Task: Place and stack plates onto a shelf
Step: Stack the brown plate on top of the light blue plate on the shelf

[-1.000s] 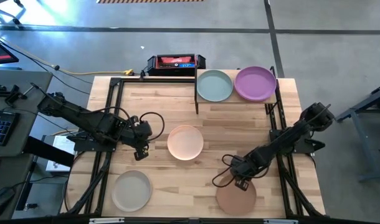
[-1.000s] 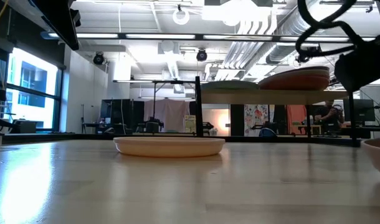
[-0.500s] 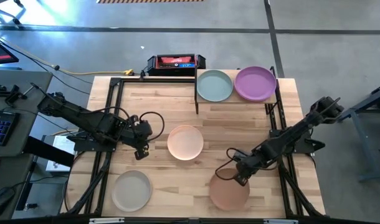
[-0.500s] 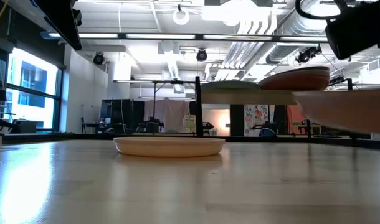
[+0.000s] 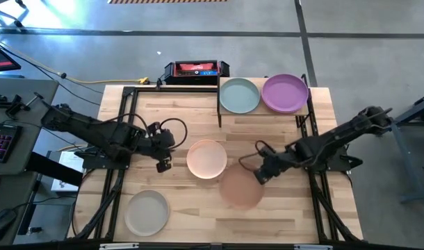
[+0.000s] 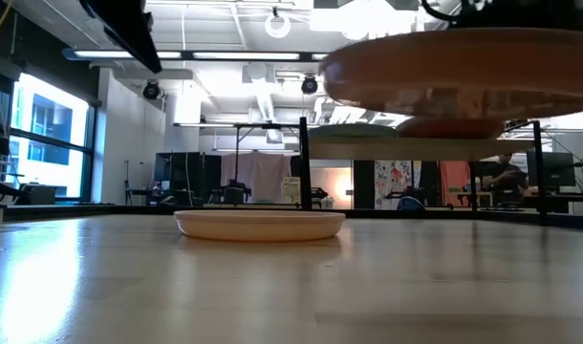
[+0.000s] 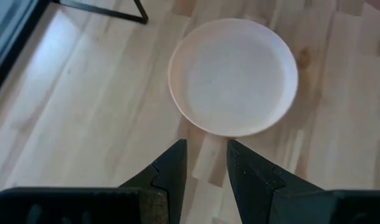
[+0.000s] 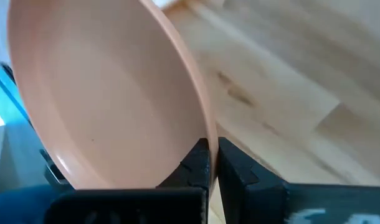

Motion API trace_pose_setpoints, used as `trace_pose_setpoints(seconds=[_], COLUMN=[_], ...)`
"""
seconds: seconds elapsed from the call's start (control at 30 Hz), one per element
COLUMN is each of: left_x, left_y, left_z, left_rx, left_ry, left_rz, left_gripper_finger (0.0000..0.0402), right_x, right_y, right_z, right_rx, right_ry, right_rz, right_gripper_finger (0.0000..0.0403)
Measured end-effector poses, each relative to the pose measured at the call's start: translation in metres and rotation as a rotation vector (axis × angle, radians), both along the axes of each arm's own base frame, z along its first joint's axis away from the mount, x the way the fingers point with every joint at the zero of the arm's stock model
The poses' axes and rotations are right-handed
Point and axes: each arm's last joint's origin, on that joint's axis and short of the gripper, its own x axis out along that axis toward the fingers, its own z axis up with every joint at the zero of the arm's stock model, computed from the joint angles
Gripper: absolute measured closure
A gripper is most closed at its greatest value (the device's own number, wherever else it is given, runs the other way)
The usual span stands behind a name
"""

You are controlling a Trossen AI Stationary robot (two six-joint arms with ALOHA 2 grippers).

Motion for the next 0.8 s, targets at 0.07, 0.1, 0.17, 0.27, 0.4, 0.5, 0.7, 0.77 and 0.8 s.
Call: trace_pose_setpoints(seconds=[0.07, 0.1, 0.17, 0.27, 0.4, 0.5, 0.7, 0.77, 0.8], left_x=[0.002, 0.003, 0.005, 0.008, 0.009, 0.010, 0.013, 0.014, 0.015], left_y=[0.005, 0.007, 0.013, 0.022, 0.037, 0.048, 0.071, 0.077, 0.080], left_z=[0.000, 0.001, 0.001, 0.002, 0.002, 0.002, 0.006, 0.007, 0.008], left_rx=[0.016, 0.023, 0.036, 0.058, 0.096, 0.116, 0.156, 0.173, 0.181], left_ry=[0.001, 0.000, -0.003, -0.009, 0.011, 0.024, -0.001, -0.013, -0.020], left_rz=[-0.002, -0.002, 0.002, 0.008, 0.018, 0.039, 0.079, 0.085, 0.089], left_gripper_finger=[0.0300, 0.0300, 0.0300, 0.0300, 0.0300, 0.0300, 0.0300, 0.0300, 0.0300], right_x=[0.001, 0.001, 0.002, 0.001, -0.002, -0.005, -0.004, -0.002, -0.002], right_y=[-0.009, -0.013, -0.022, -0.037, -0.057, -0.071, -0.099, -0.108, -0.114], right_z=[0.003, 0.005, 0.009, 0.016, 0.024, 0.029, 0.040, 0.044, 0.046], right_rx=[-0.004, -0.008, -0.007, -0.011, -0.030, -0.050, -0.110, -0.141, -0.157], right_ry=[-0.019, -0.029, -0.054, -0.087, -0.131, -0.161, -0.273, -0.326, -0.349], right_rz=[-0.022, -0.030, -0.059, -0.108, -0.162, -0.201, -0.264, -0.281, -0.290], right_gripper_finger=[0.0403, 0.0403, 0.0403, 0.0403, 0.0403, 0.0403, 0.0403, 0.0403, 0.0403])
